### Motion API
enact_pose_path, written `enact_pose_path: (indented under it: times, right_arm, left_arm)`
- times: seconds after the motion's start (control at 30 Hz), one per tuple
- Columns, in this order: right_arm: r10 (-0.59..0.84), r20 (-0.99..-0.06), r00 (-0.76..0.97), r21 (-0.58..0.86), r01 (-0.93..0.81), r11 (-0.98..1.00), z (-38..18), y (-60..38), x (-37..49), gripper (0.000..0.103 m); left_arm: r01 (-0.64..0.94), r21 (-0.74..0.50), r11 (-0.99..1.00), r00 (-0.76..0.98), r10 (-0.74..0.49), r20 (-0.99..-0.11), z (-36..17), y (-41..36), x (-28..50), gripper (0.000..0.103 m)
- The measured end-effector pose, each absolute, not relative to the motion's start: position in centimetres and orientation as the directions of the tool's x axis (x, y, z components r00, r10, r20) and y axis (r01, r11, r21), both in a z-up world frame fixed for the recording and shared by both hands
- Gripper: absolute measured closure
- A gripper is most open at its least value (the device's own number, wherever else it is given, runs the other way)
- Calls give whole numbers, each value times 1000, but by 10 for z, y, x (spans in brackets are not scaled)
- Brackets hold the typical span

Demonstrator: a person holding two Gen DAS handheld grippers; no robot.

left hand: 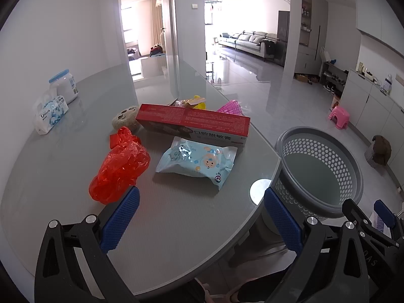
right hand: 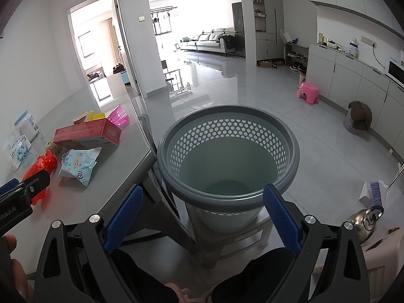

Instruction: Collect trash

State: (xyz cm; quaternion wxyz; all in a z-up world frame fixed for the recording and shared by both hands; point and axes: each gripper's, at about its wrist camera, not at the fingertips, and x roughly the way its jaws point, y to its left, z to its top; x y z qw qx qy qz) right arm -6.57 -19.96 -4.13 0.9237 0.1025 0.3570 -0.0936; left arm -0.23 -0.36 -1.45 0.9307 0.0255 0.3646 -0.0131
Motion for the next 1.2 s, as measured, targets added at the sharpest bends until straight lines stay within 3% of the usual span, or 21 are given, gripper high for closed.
enact_pose_path:
  times: [0.57,1.2]
  right_arm:
    - [-71,-679,731,131,215,968,-40,-190,-62,11]
    - [114,-670,734,127,-39,991,-32,-103,-19,11]
  left_arm:
    - [34,21,999,735,-11,-678,-14,7,-2,6]
    - [-99,23,995,711,87,-697,-31,106,3,6]
